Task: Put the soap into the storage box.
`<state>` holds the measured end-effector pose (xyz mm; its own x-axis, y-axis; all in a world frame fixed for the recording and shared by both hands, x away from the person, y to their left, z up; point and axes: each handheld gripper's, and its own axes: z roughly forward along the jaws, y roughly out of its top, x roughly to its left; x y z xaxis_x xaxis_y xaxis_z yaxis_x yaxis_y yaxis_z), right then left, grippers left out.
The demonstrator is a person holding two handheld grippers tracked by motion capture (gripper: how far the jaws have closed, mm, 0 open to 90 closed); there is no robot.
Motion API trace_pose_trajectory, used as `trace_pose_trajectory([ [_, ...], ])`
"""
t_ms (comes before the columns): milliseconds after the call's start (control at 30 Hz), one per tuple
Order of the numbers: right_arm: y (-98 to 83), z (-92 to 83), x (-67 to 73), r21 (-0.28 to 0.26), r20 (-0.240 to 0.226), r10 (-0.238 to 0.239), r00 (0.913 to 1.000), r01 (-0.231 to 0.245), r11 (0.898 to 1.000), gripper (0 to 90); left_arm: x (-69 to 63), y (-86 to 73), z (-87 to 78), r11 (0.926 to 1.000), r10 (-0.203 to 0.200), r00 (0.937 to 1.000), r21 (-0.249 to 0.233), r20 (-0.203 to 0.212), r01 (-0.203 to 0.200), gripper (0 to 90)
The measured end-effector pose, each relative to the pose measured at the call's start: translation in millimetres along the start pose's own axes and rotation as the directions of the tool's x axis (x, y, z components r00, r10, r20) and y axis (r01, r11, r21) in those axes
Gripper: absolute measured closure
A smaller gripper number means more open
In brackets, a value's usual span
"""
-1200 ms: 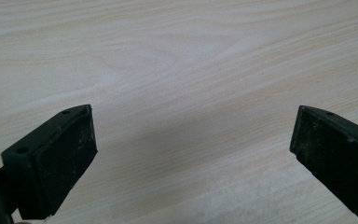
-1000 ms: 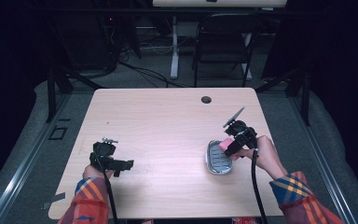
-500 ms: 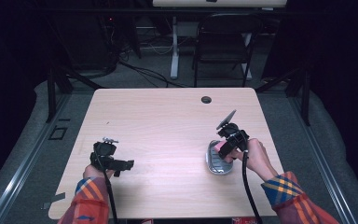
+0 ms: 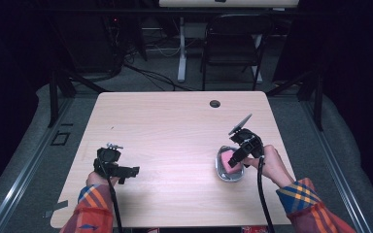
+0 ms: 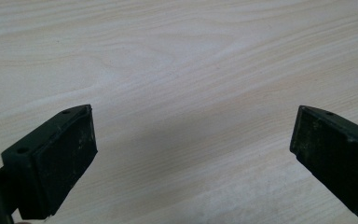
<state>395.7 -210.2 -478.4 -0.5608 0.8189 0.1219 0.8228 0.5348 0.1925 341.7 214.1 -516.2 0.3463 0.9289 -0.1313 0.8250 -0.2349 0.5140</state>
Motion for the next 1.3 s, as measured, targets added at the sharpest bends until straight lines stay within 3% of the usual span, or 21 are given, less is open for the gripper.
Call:
trace_pose_trajectory([
  [67,-1.7,-2.9,0.3,-0.029,0.003,-0.004,1.0000,0.004,1.000,46.8,-0.1,0.0,-0.1,1.0000,0.001,1.0000,0.000,0.000,-0.001,0.2],
  [200,-4.8,-10.7,1.4,-0.043,0.005,-0.022,0.9997,0.022,0.999,45.2,-0.1,-0.1,-0.1,1.0000,-0.001,1.0000,0.000,0.001,0.001,0.3],
  [233,-4.9,-12.8,0.1,-0.030,0.009,-0.045,0.9990,0.045,0.999,44.3,-0.1,-0.1,-0.1,1.0000,0.001,1.0000,0.001,0.001,-0.001,0.3],
  [333,-7.8,-15.6,-0.7,-0.054,0.018,-0.039,0.9991,0.040,0.998,41.7,0.0,-0.1,0.0,1.0000,-0.001,1.0000,0.000,0.003,0.001,0.3],
  [700,-26.6,-26.4,-18.2,-0.113,0.056,-0.084,0.9949,0.090,0.990,30.6,0.1,-0.4,-0.4,1.0000,-0.004,1.0000,-0.001,0.005,0.004,0.3],
  [767,-30.0,-29.5,-23.8,-0.098,0.062,-0.108,0.9922,0.114,0.989,28.5,0.1,-0.4,-0.5,1.0000,-0.003,1.0000,-0.001,0.005,0.003,0.3],
  [800,-32.6,-26.8,-22.9,-0.144,0.059,-0.076,0.9954,0.084,0.986,27.1,0.1,-0.5,-0.6,1.0000,-0.003,1.0000,-0.002,0.005,0.003,0.2],
  [833,-33.6,-29.6,-25.5,-0.119,0.075,-0.094,0.9927,0.103,0.988,26.0,0.2,-0.4,-0.7,1.0000,-0.003,1.0000,-0.001,0.005,0.003,0.3],
  [933,-37.6,-28.6,-28.3,-0.144,0.080,-0.092,0.9926,0.103,0.984,21.6,0.3,-0.7,-0.4,1.0000,-0.005,1.0000,-0.006,0.004,0.005,0.3],
  [1000,-38.4,-29.9,-30.3,-0.125,0.102,-0.113,0.9884,0.125,0.984,17.7,0.3,-0.7,-0.4,1.0000,-0.005,1.0000,-0.006,0.004,0.005,0.3],
  [1067,-40.3,-28.0,-30.5,-0.149,0.089,-0.108,0.9901,0.121,0.981,14.5,0.3,-0.7,-0.6,1.0000,-0.004,1.0000,-0.005,0.003,0.004,0.3],
  [1200,-43.6,-27.1,-31.6,-0.153,0.116,-0.113,0.9868,0.130,0.980,11.2,0.4,-0.9,-0.7,1.0000,-0.004,1.0000,-0.005,0.002,0.004,0.2],
  [1300,-47.4,-26.6,-34.3,-0.161,0.107,-0.106,0.9886,0.122,0.979,7.9,-0.1,-0.9,-1.0,1.0000,-0.004,1.0000,-0.004,0.002,0.004,0.2],
])
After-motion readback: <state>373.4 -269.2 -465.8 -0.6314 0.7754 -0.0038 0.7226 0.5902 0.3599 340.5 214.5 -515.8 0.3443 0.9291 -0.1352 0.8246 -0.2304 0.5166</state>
